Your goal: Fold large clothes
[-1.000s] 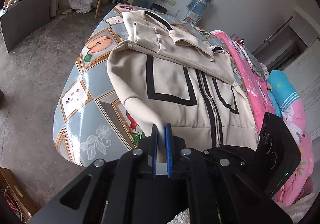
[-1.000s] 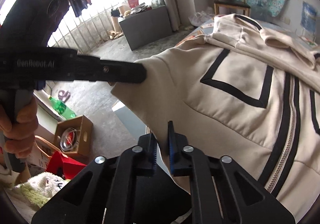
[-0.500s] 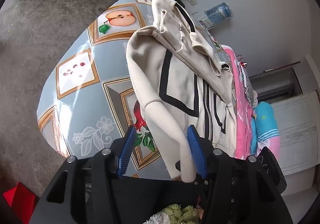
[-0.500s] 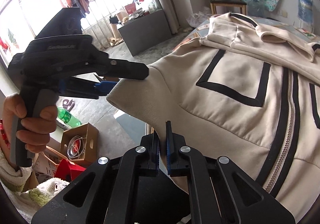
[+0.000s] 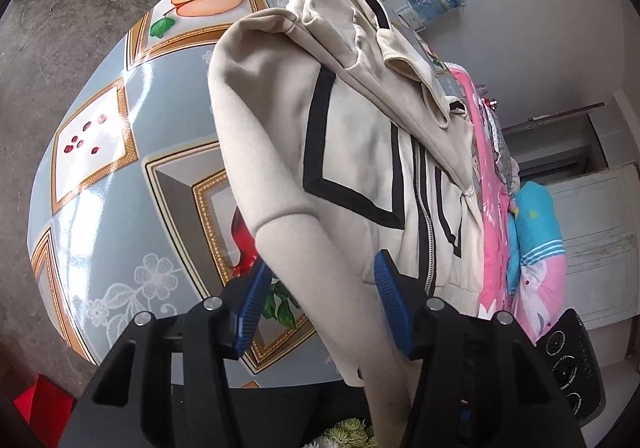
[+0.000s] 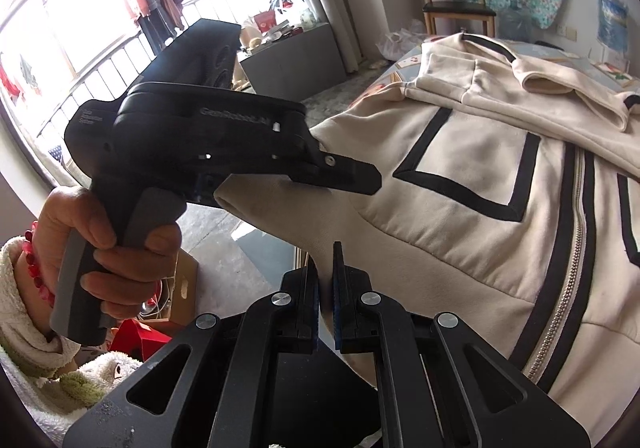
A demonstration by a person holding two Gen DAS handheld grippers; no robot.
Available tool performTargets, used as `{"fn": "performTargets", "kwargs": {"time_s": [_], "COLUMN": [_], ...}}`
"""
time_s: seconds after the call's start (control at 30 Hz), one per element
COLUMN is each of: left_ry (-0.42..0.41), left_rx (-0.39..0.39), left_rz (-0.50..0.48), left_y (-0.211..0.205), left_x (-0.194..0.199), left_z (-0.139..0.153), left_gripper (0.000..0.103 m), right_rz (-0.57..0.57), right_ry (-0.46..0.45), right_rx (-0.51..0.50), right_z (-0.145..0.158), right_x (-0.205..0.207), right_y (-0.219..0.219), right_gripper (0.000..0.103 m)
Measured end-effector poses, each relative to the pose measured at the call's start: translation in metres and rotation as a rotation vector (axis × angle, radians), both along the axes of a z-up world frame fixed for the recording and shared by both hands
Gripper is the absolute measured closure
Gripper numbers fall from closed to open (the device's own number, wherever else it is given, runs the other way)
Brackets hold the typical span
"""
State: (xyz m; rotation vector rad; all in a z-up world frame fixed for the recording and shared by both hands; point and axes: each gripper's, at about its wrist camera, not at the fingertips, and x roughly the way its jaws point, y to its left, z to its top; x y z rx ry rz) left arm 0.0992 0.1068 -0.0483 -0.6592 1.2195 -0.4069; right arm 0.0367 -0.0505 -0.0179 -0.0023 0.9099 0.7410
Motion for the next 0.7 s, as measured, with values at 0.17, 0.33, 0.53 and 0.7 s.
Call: {"fn": "performTargets", "kwargs": {"time_s": [0.17, 0.33, 0.53, 0.7], "left_ry": [-0.031, -0.055, -0.070, -0.105], "left_rx": [0.062, 0.125, 0.153, 0.239], "left_rz": [-0.013, -0.015, -0.015, -0.054], "left_y": [-0.005, -0.007, -0.004, -0.011], "left_x": [0.001, -0.001, -0.005, -0.010], "left_z": [0.001, 0.002, -0.001, -0.001], "left_gripper": [0.069, 0.089, 0.093, 0.094], "right_rz": [0.002, 0.002, -0.091, -0.278], "right_ry": [-0.004, 0.001, -0.001, 0.015], "right_rx": [0.005, 0.004, -0.025, -0.094], "right_z": [0.001, 0.001, 0.004, 0.007], "right_x": [-0.001, -0.003, -0.005, -0.007], "right_y": [-0.001, -0.002, -0.025, -0.078], "right_gripper": [0.098, 0.094, 0.051, 0.037]}}
